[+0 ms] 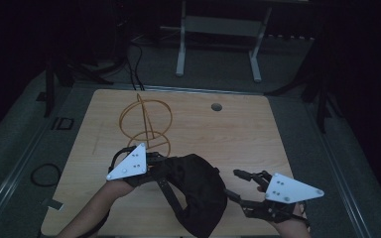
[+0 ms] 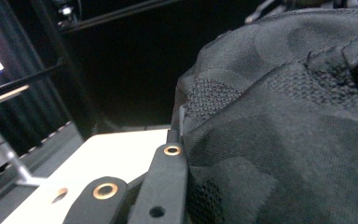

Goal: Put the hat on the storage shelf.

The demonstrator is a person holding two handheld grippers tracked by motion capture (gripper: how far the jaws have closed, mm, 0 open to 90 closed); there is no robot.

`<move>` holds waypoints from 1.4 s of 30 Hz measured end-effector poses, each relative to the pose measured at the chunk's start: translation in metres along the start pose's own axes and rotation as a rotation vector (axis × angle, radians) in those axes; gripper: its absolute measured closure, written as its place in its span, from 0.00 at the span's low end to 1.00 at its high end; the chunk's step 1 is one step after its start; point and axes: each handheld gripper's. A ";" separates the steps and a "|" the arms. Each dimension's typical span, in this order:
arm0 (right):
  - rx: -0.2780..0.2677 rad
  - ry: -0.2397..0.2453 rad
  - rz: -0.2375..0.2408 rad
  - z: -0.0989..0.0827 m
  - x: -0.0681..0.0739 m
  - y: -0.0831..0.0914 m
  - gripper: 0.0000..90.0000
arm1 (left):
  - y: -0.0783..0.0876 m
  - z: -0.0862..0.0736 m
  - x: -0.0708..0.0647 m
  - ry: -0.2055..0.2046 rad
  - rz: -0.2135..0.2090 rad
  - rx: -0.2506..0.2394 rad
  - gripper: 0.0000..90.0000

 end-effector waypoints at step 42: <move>-0.050 0.072 0.071 0.024 0.006 -0.026 0.98 | -0.009 -0.002 -0.002 0.062 -0.040 -0.009 0.98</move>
Point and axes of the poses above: each handheld gripper's, and its own axes: y roughly backward along the jaws, z roughly out of its top, x roughly to its left, and after that the axes turned 6 degrees about y, right-handed
